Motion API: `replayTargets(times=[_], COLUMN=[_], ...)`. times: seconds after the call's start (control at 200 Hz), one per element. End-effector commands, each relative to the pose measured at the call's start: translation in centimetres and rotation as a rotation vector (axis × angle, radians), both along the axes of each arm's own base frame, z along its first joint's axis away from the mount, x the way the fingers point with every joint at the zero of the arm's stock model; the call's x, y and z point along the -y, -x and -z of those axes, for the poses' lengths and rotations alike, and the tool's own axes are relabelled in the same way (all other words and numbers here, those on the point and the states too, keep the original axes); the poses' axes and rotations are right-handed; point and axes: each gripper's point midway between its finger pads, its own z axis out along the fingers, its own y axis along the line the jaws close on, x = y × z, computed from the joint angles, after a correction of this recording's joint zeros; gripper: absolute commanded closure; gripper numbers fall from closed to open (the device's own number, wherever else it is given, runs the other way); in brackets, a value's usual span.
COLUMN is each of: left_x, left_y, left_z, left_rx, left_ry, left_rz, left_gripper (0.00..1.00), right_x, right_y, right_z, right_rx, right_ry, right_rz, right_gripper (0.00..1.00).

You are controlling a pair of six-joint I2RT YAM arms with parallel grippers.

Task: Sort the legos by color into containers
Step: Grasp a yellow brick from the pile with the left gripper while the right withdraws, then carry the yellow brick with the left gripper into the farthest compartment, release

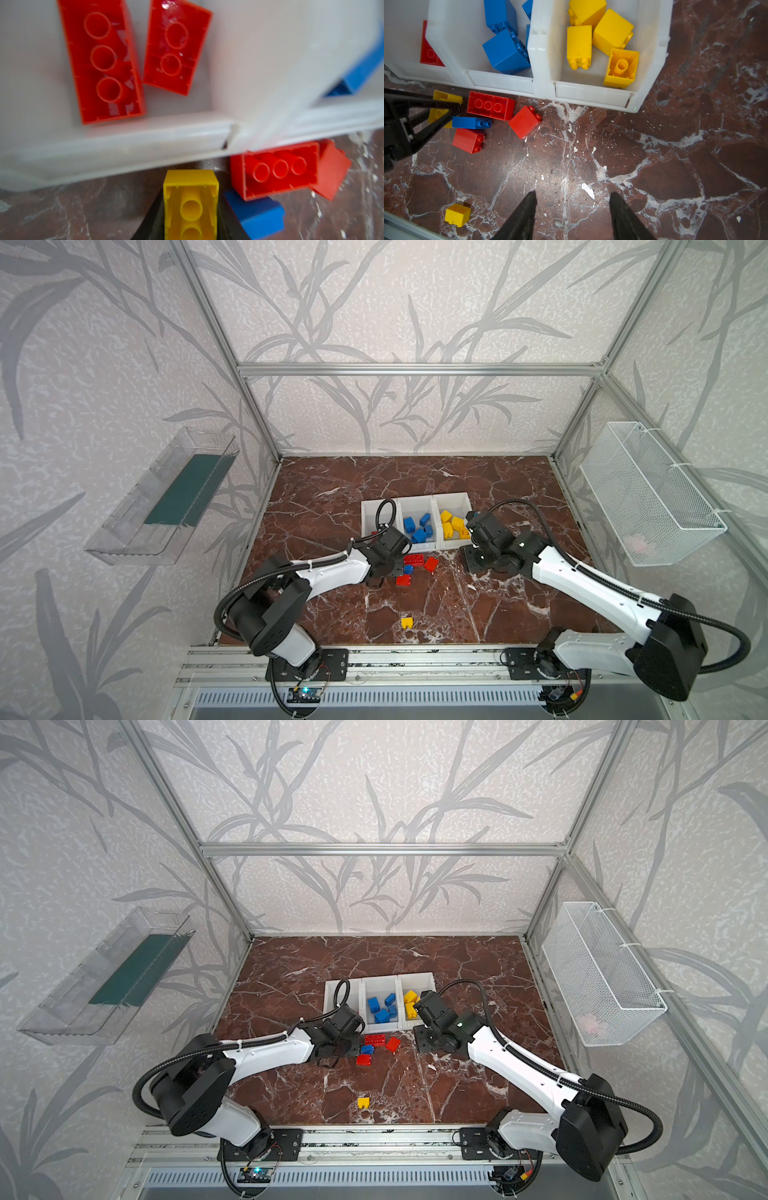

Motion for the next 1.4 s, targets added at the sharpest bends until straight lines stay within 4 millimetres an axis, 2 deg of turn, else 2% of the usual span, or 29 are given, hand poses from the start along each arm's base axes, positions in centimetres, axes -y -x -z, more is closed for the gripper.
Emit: replayTargets(times=[0.0,0.14,0.355,0.475,0.605,0.7,0.75,0.945,0.975,1.055,1.105,1.24,1.395], left_x=[2.3,6.4,14.1,17.4,19.7,20.6,21.0,22.5,22.6,22.6,22.4,21.6,20.0], left_y=[1.5,0.7,-4.4,-7.2,-10.3,-12.4,-13.5,-15.9,-16.1,-16.5,-16.6,-16.6,-16.3], left_z=[-2.6,-5.6,-9.7,-9.8,-8.9,-7.9,-7.9,-7.5,-7.5,-7.5,-7.6,-8.8,-12.1], left_rx=[0.009,0.052,0.14,0.153,0.16,0.165,0.173,0.178,0.179,0.18,0.184,0.212,0.273], left_ry=[0.054,0.14,0.219,0.217,0.22,0.224,0.231,0.247,0.248,0.241,0.237,0.253,0.298], left_rz=[0.134,0.251,0.402,0.451,0.456,0.433,0.427,0.424,0.427,0.423,0.418,0.4,0.375], left_gripper=[0.68,0.68,0.66,0.66,0.66,0.66,0.66,0.65,0.62,0.42,0.37,0.32,0.32], right_x=[1.6,3.7,6.5,7.5,8.1,8.2,8.4,8.8,8.8,8.8,8.8,8.7,8.0], right_y=[-0.3,-0.5,0.4,1.4,2.3,2.8,3.1,3.6,3.7,3.7,3.6,3.5,3.5], right_z=[-2.0,-4.0,-5.6,-5.5,-5.4,-5.3,-5.2,-4.9,-4.9,-4.9,-5.0,-5.3,-5.3], right_rx=[0.07,0.12,0.156,0.151,0.139,0.133,0.13,0.119,0.118,0.117,0.118,0.122,0.116], right_ry=[0.004,-0.008,0.011,0.022,0.015,0.005,0.005,0.008,0.008,0.006,0.007,0.005,-0.019], right_rz=[0.029,0.078,0.125,0.135,0.149,0.154,0.16,0.17,0.171,0.171,0.172,0.17,0.135], right_gripper=[0.43,0.43,0.43,0.43,0.43,0.44,0.44,0.44,0.44,0.43,0.42,0.42,0.42])
